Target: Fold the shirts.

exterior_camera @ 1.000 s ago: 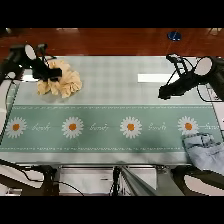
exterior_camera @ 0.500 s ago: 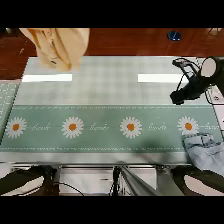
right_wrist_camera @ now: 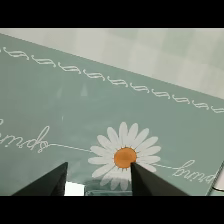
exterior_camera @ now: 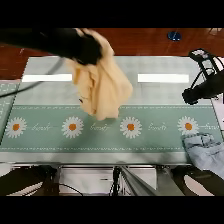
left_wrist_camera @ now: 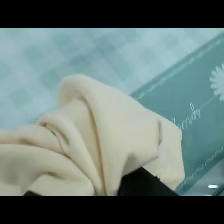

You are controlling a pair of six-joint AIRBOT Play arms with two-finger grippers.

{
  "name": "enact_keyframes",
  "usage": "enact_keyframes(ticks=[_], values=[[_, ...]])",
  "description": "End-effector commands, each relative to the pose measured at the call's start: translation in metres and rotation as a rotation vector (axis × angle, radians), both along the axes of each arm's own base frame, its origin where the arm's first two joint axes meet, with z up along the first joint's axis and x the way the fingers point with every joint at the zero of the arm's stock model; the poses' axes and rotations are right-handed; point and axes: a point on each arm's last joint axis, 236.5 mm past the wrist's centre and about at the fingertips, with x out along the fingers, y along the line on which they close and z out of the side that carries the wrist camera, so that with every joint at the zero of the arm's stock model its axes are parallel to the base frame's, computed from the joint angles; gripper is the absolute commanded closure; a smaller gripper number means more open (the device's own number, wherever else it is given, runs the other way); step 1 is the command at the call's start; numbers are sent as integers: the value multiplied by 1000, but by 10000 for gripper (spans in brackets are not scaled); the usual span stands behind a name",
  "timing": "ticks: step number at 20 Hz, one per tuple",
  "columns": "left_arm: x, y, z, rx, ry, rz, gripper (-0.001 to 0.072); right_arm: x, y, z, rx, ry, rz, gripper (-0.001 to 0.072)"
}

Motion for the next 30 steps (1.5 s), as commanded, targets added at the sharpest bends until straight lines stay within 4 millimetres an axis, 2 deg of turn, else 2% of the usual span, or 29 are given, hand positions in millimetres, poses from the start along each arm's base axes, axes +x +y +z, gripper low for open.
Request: enact_keyframes(ticks=[1,3,4,5,6,7,8,10,12,13,14,15,17,20,22,25,27,29,30], values=[[-17,-43,-96,122,155,-91,676,-4,3,7,19,-16,-3,241],[-22,-64,-142,143,236,-115,676,-2,10,7,47,-23,3,241],[-30,-81,-162,118,298,-135,676,-1,12,7,55,-30,5,241],[-38,-101,-174,72,355,-160,672,2,13,8,58,-41,6,241],[-44,-117,-181,27,383,-205,626,4,13,8,58,-51,7,241],[-48,-127,-184,-7,403,-237,622,5,13,9,58,-56,8,241],[-45,-126,-184,-15,406,-243,620,6,13,9,59,-58,8,241],[-35,-97,-176,14,406,-254,618,6,13,9,59,-58,8,241],[-17,-49,-160,37,411,-236,617,7,13,9,59,-65,9,241],[-3,-20,-149,30,411,-191,403,9,13,10,60,-70,9,241],[11,8,-141,13,431,-106,-4,10,13,10,60,-73,10,241],[25,37,-134,0,436,-37,-13,10,13,9,60,-72,10,241],[42,83,-124,-30,448,61,-13,12,14,5,59,-63,10,241],[47,120,-123,-47,473,94,-13,14,14,-1,59,-45,9,241],[41,135,-145,-31,513,84,-13,15,14,-4,58,-37,10,241],[8,140,-206,-36,660,55,-13,15,16,-5,67,-35,11,241],[-5,120,-233,-171,728,71,-13,15,25,-5,100,-35,24,239],[-4,100,-245,-319,728,104,-13,17,37,-4,146,-43,52,185],[-1,96,-252,-357,725,129,-13,19,41,-5,161,-48,65,172]])
